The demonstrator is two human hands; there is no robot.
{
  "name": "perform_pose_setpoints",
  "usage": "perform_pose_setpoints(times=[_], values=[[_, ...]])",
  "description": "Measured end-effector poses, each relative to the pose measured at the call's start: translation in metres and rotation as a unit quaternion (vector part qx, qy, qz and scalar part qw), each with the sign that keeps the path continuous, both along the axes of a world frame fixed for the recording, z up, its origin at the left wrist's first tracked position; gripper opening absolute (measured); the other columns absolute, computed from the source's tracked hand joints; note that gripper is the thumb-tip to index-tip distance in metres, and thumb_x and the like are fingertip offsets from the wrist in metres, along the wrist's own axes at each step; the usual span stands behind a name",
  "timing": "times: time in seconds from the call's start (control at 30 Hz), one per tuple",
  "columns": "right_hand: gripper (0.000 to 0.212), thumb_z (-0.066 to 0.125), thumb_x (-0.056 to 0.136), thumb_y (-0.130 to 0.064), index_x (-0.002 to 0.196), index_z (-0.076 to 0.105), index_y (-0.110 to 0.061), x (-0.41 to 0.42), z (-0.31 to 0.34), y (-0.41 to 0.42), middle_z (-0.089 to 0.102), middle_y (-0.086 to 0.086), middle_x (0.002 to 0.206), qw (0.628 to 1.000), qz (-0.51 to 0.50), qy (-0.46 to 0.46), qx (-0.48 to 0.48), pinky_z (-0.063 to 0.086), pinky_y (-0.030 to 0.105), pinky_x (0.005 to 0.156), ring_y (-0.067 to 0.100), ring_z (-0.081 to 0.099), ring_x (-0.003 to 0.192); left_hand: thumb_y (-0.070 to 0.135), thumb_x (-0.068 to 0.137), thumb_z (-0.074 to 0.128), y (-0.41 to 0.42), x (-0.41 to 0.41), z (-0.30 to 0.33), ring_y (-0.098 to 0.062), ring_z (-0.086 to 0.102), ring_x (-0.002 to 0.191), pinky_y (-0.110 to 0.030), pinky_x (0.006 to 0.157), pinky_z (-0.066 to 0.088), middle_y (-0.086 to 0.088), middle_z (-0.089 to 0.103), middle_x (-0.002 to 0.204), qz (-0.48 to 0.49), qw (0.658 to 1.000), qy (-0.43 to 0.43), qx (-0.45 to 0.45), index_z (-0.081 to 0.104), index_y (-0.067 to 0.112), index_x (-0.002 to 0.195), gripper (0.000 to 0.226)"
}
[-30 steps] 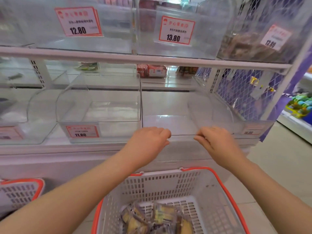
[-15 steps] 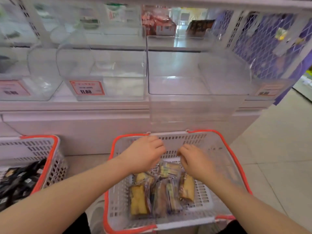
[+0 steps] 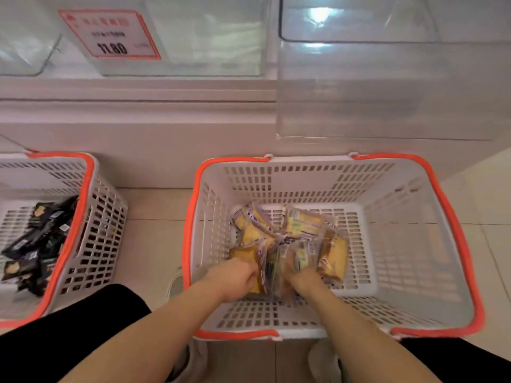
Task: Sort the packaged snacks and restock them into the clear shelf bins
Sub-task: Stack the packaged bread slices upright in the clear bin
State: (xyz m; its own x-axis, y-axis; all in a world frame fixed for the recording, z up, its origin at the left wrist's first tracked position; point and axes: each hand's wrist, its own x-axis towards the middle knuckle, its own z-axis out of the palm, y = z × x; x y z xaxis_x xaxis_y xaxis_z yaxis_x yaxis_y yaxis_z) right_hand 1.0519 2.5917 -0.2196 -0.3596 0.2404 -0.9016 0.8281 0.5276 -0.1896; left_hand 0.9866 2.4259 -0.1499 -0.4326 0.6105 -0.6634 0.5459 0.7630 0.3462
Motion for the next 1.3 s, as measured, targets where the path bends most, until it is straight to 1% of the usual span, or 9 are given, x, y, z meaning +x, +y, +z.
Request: perform_pose_setpoints(times=[0.17, 0.47, 0.63, 0.7, 0.83, 0.93, 1.07, 1.17, 1.3], values=[[0.047, 0.068, 0.080, -0.032, 0.116, 0.058, -0.004, 0.002, -0.012, -0.015, 0.068, 0.011, 0.100, 0.994, -0.100, 0.014, -0.051, 0.057, 0.031, 0.069, 0.022, 0.067, 0.080, 0.023, 0.094, 0.040, -0.010, 0.002, -0.001, -0.019, 0.056, 0.095, -0.038, 0.085, 0.047, -0.002, 0.060, 0.107, 0.052, 0.998, -0.014, 0.033, 0.059, 0.017, 0.105, 0.022], [0.034, 0.044, 0.091, -0.034, 0.061, 0.053, -0.020, -0.007, 0.062, 0.009, 0.056, -0.005, 0.058, 0.966, 0.083, 0.239, 0.048, 0.036, 0.026, 0.047, 0.015, 0.055, 0.058, 0.024, 0.096, 0.044, -0.005, -0.022, 0.032, -0.015, 0.059, 0.086, -0.025, 0.074, 0.046, -0.001, 0.064, 0.100, 0.250, 0.961, -0.059, 0.103, 0.060, 0.016, 0.105, 0.020], [0.018, 0.055, 0.082, -0.023, 0.100, 0.057, -0.021, -0.002, 0.146, 0.023, 0.061, -0.001, 0.073, 0.826, 0.328, 0.410, 0.206, 0.038, 0.028, 0.048, 0.023, 0.063, 0.070, 0.055, 0.090, 0.044, 0.035, -0.028, 0.072, -0.025, 0.063, 0.096, -0.037, 0.081, 0.052, -0.008, 0.065, 0.102, 0.580, 0.689, -0.355, 0.250, 0.060, 0.014, 0.110, 0.048], [0.020, 0.070, 0.062, -0.018, 0.082, 0.065, -0.021, 0.008, 0.168, 0.020, 0.064, -0.003, 0.067, 0.724, 0.425, 0.467, 0.277, 0.047, 0.027, 0.053, 0.018, 0.064, 0.061, 0.061, 0.080, 0.055, 0.043, -0.036, 0.092, -0.034, 0.062, 0.099, -0.051, 0.082, 0.052, -0.012, 0.063, 0.103, 0.614, 0.602, -0.418, 0.294, 0.062, 0.018, 0.102, 0.048], [0.008, 0.057, 0.061, -0.015, 0.063, 0.060, -0.022, 0.026, 0.193, 0.016, 0.059, -0.006, 0.059, 0.635, 0.475, 0.541, 0.281, 0.047, 0.021, 0.053, 0.014, 0.059, 0.053, 0.021, 0.079, 0.070, 0.044, -0.035, 0.119, -0.026, 0.063, 0.079, -0.055, 0.080, 0.053, -0.012, 0.062, 0.087, 0.524, 0.693, -0.386, 0.310, 0.061, 0.008, 0.085, 0.017], [0.019, 0.078, 0.065, -0.023, 0.071, 0.061, -0.019, 0.031, 0.199, 0.030, 0.061, -0.004, 0.070, 0.668, 0.377, 0.586, 0.262, 0.046, 0.026, 0.061, 0.018, 0.061, 0.066, 0.006, 0.087, 0.058, 0.046, -0.026, 0.141, -0.018, 0.065, 0.063, -0.033, 0.063, 0.058, -0.009, 0.066, 0.075, 0.486, 0.722, -0.343, 0.354, 0.058, 0.009, 0.085, 0.004], [0.034, 0.065, 0.084, -0.032, 0.114, 0.053, -0.020, 0.035, 0.222, 0.053, 0.049, -0.009, 0.109, 0.794, -0.067, 0.591, 0.127, 0.037, 0.025, 0.087, 0.007, 0.046, 0.102, 0.005, 0.089, 0.052, 0.040, -0.026, 0.193, -0.003, 0.055, 0.035, -0.009, 0.032, 0.037, 0.004, 0.061, 0.047, 0.441, 0.707, -0.323, 0.449, 0.053, 0.012, 0.080, 0.012], [0.022, 0.053, 0.093, -0.022, 0.115, 0.054, -0.018, 0.033, 0.246, 0.058, 0.057, -0.005, 0.107, 0.798, -0.268, 0.537, -0.053, 0.042, 0.024, 0.082, 0.004, 0.055, 0.089, 0.011, 0.078, 0.057, 0.030, -0.030, 0.228, -0.007, 0.062, 0.047, -0.014, 0.043, 0.048, 0.001, 0.066, 0.057, 0.383, 0.693, -0.349, 0.502, 0.062, 0.012, 0.079, 0.005], [0.017, 0.058, 0.079, -0.026, 0.090, 0.065, -0.015, 0.031, 0.275, 0.048, 0.056, 0.000, 0.075, 0.716, -0.359, 0.494, -0.338, 0.047, 0.022, 0.059, 0.010, 0.052, 0.059, 0.011, 0.075, 0.054, 0.022, -0.021, 0.253, -0.005, 0.062, 0.046, -0.015, 0.046, 0.051, -0.005, 0.065, 0.052, 0.336, 0.661, -0.377, 0.555, 0.058, 0.008, 0.088, 0.014]])
